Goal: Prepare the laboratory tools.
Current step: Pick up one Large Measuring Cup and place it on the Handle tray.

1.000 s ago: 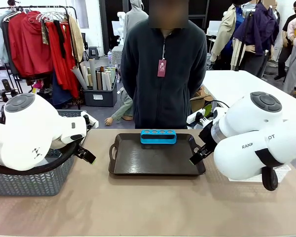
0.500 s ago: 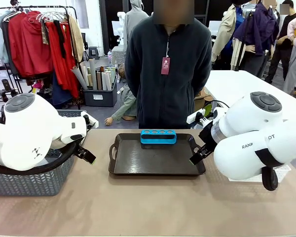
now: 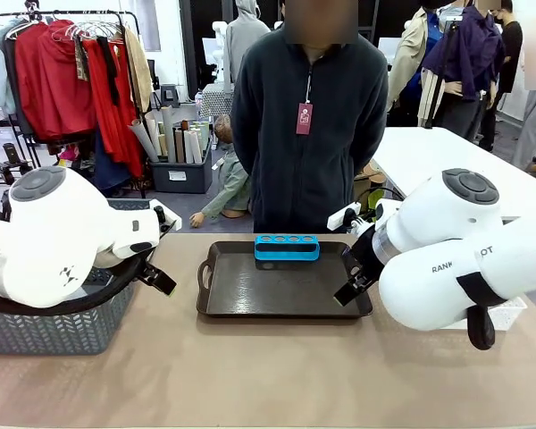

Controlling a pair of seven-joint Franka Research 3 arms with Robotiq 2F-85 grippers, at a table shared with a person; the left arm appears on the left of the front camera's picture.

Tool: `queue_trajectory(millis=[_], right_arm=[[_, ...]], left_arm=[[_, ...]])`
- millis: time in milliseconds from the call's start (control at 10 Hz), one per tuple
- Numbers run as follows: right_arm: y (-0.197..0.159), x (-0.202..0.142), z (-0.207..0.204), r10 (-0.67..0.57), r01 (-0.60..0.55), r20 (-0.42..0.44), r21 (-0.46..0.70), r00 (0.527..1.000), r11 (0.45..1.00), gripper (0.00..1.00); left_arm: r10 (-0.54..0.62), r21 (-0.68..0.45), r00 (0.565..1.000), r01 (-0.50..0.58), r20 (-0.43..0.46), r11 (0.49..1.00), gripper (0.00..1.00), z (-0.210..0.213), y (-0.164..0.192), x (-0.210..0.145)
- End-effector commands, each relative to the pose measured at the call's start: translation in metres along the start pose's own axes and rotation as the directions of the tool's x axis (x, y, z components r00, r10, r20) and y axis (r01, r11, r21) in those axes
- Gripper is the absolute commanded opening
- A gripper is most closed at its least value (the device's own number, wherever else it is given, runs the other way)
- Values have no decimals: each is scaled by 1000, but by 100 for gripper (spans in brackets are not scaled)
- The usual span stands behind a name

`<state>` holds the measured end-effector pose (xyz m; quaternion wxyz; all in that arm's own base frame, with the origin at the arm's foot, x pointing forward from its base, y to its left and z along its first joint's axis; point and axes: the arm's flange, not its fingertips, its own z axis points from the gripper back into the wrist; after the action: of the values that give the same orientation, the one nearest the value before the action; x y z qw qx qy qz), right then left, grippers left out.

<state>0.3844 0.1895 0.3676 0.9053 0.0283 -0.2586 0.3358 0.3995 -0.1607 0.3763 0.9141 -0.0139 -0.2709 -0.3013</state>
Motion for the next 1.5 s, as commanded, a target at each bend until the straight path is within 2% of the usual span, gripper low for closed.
queue_trajectory(millis=[0, 400, 800, 1100, 1200, 1400], right_arm=[[-9, 4, 4, 9, -9, -5, 66, 1000, 998, 100], [-9, 18, 28, 27, -24, -21, 143, 999, 989, 100], [-19, 48, 73, 40, -45, 25, 227, 999, 973, 100], [-41, 68, 113, 26, -51, 96, 269, 995, 962, 100], [-49, 76, 128, 18, -53, 134, 262, 991, 964, 100], [-63, 94, 153, 24, -67, 174, 249, 984, 966, 100]], left_arm=[[-4, -36, 1000, 4, -14, 999, 100, 11, -6, 6], [-83, -156, 995, 74, -52, 985, 100, 32, -25, 27], [-129, -285, 990, 138, 50, 949, 100, 70, -25, 56], [-170, -237, 979, 192, 110, 952, 100, 101, -12, 79], [-184, -194, 977, 201, 105, 960, 100, 114, -10, 88], [-210, -185, 967, 235, 145, 954, 100, 133, -7, 108]])
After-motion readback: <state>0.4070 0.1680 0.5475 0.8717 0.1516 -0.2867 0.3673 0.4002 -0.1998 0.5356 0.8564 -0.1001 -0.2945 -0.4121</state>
